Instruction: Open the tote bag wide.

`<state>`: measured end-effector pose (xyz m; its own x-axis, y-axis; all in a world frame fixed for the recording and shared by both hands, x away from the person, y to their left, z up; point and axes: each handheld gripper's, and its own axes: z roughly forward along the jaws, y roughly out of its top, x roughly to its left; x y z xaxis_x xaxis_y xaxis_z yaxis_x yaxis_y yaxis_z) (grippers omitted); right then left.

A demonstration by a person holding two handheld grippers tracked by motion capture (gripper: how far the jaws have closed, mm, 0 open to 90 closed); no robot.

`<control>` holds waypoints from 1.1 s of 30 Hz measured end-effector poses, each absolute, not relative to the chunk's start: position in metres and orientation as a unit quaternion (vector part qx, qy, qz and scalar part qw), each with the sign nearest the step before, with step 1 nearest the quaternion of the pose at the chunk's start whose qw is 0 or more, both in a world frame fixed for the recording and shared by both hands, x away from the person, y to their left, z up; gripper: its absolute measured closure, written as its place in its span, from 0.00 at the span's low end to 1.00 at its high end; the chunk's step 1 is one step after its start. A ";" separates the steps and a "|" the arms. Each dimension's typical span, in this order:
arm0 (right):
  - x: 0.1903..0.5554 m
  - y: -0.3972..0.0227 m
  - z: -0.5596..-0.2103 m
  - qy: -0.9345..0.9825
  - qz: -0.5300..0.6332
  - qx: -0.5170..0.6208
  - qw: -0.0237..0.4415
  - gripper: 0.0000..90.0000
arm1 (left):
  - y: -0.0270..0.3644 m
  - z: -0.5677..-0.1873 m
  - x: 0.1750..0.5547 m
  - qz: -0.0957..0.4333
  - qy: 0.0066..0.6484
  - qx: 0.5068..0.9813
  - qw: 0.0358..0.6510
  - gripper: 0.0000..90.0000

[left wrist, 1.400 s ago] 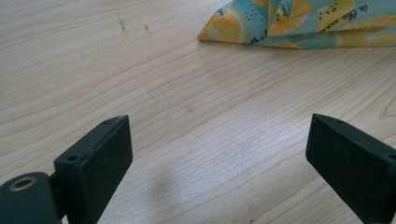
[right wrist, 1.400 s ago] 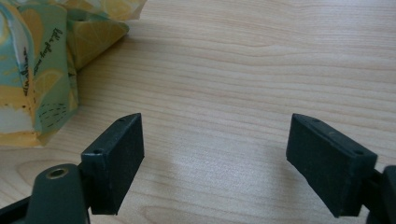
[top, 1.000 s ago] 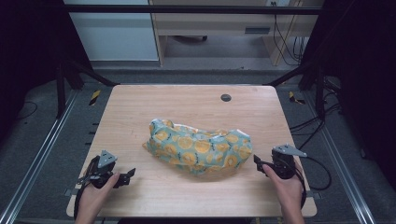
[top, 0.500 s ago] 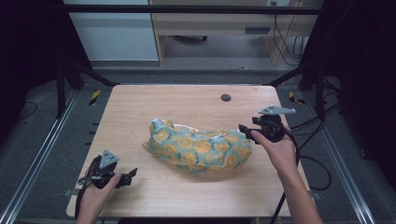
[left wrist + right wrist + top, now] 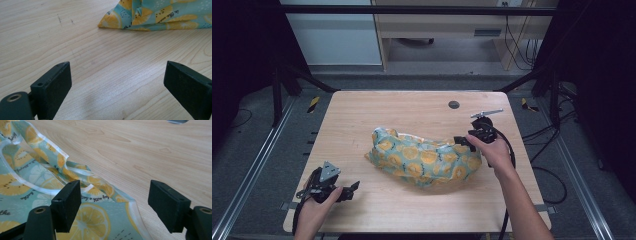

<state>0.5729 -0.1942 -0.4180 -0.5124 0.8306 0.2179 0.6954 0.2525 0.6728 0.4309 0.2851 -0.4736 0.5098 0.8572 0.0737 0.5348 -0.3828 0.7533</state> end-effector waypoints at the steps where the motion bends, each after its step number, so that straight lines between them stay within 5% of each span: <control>1: 0.574 -0.194 -0.420 0.787 0.369 0.487 0.087 0.28 | 0.285 -0.474 0.431 0.232 0.436 0.799 0.343 0.08; 9: 0.576 -0.194 -0.430 0.793 0.354 0.494 0.052 0.32 | 0.284 -0.475 0.430 0.234 0.436 0.799 0.343 0.08; 16: 0.563 -0.191 -0.431 0.809 0.346 0.474 0.039 0.58 | 0.285 -0.474 0.429 0.237 0.436 0.799 0.340 0.08; 18: 0.557 -0.191 -0.427 0.813 0.351 0.463 0.048 0.74 | 0.285 -0.473 0.429 0.238 0.435 0.798 0.341 0.08; 23: 0.551 -0.188 -0.423 0.820 0.358 0.442 0.062 0.96 | 0.285 -0.471 0.428 0.242 0.436 0.794 0.348 0.08; 33: 0.524 -0.183 -0.396 0.810 0.427 0.388 0.109 1.00 | 0.283 -0.457 0.425 0.250 0.429 0.784 0.373 0.09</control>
<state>0.5243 -0.1829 -0.3956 -0.6755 0.7208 0.1551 0.5357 0.3352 0.7750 0.4246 0.2831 -0.4568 0.5076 0.8585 0.0728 0.4857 -0.3549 0.7989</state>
